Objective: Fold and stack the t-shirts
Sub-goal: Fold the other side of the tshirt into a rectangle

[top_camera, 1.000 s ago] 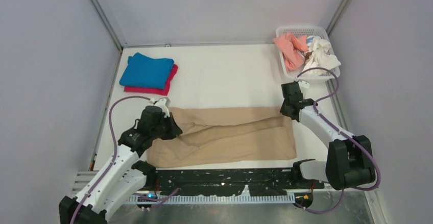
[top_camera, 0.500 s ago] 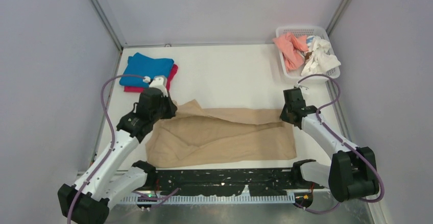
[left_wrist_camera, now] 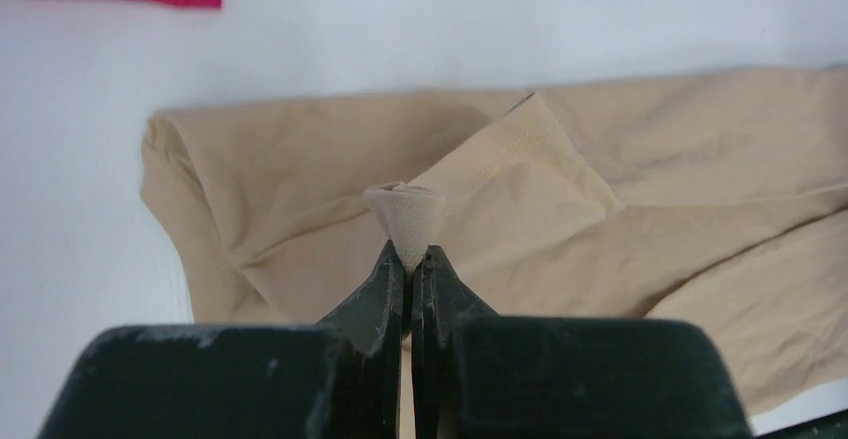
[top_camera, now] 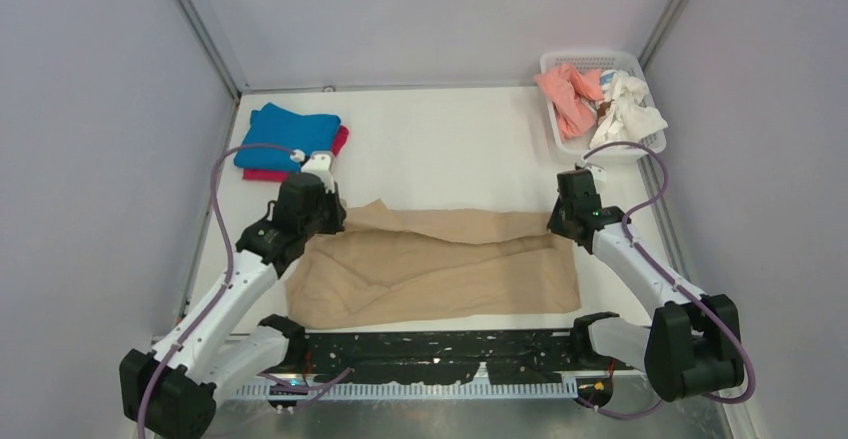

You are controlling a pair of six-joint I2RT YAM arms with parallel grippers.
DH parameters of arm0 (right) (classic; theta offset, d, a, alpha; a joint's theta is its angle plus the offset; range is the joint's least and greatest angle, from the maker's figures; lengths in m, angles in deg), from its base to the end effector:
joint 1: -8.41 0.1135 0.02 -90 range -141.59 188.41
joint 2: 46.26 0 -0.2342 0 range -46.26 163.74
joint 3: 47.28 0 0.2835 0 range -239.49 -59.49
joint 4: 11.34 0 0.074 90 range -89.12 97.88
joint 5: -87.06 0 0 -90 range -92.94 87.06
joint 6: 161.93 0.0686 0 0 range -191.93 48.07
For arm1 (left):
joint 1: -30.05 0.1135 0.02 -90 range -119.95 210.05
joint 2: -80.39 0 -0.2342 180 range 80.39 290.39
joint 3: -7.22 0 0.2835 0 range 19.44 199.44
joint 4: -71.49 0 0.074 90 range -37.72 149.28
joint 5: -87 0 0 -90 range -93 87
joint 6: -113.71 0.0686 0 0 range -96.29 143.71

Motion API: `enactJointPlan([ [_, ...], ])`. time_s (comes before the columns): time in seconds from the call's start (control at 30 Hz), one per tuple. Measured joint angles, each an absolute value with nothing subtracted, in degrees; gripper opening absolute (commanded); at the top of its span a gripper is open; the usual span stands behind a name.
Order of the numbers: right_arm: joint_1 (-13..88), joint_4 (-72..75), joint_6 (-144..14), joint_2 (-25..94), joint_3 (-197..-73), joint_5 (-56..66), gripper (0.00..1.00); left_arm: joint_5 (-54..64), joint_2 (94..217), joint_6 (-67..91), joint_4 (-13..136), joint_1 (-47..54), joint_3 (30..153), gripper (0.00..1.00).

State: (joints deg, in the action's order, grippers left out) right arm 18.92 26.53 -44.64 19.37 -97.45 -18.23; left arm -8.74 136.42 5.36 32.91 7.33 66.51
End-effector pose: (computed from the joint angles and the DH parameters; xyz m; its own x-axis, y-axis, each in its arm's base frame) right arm 0.2789 0.0333 0.1388 -0.7105 0.3180 -0.6277 0.3428 0.9355 0.0858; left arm 0.2685 -0.1050 0.2416 -0.6034 -0.0869 -0.7927 0.1254 0.9713 -0.2020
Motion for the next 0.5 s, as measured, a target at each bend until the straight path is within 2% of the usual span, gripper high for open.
enactJointPlan([
  [0.23, 18.9, 26.4, -45.0, 20.0, -96.9, -17.1, 0.07, -5.9, 124.9, -1.4, 31.6, 7.3, 50.8, 0.00],
  [0.4, 18.9, 26.6, -45.1, 20.2, -96.7, -17.2, 0.09, -3.4, 122.1, -5.8, 31.6, 7.3, 44.8, 0.00],
  [0.5, 18.9, 26.7, -45.3, 20.8, -96.7, -17.6, 0.10, -2.0, 122.1, -8.0, 31.6, 7.3, 42.4, 0.06],
])
